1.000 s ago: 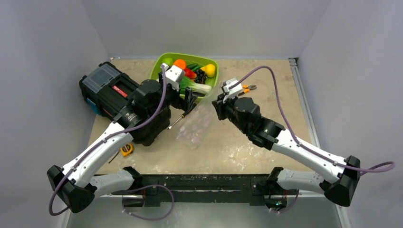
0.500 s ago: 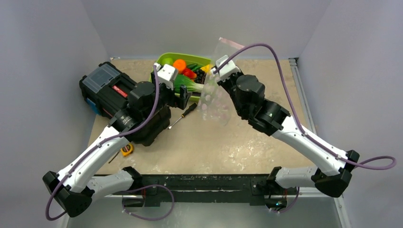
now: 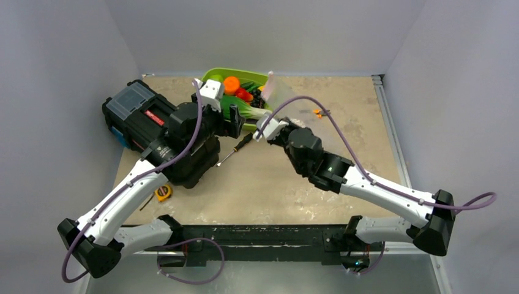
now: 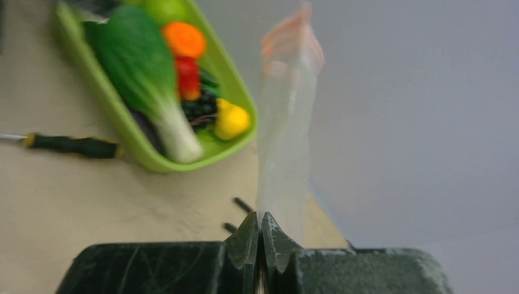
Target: Place the food in the zip-top bag and seal the zipper
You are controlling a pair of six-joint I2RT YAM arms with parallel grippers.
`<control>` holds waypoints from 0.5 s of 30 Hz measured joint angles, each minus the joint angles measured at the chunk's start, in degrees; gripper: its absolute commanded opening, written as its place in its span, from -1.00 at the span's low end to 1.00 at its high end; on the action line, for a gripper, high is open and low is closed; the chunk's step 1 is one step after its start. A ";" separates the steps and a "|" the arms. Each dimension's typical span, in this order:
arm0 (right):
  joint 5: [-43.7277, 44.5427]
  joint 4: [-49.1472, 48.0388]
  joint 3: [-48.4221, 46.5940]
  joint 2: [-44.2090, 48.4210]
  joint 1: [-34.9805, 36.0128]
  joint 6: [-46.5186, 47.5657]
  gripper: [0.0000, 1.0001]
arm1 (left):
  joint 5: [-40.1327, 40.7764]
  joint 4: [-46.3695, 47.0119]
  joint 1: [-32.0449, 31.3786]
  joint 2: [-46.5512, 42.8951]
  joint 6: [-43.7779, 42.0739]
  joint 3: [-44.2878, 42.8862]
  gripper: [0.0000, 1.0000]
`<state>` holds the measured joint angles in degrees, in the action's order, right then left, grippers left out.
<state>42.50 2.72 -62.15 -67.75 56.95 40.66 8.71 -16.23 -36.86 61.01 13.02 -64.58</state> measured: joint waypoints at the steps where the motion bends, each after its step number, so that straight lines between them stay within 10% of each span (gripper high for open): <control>1: -2.91 -1.44 2.34 0.00 0.76 -1.55 -1.00 | -0.66 -0.33 0.68 0.17 1.09 -0.22 0.78; 15: -24.61 -28.96 36.96 1.51 2.10 -22.93 -1.00 | -24.11 -3.52 12.74 14.34 16.76 -6.62 0.62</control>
<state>17.89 -26.24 -25.19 -66.24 59.05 17.74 -15.40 -19.75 -24.12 75.35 29.78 -71.20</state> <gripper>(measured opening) 0.001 0.856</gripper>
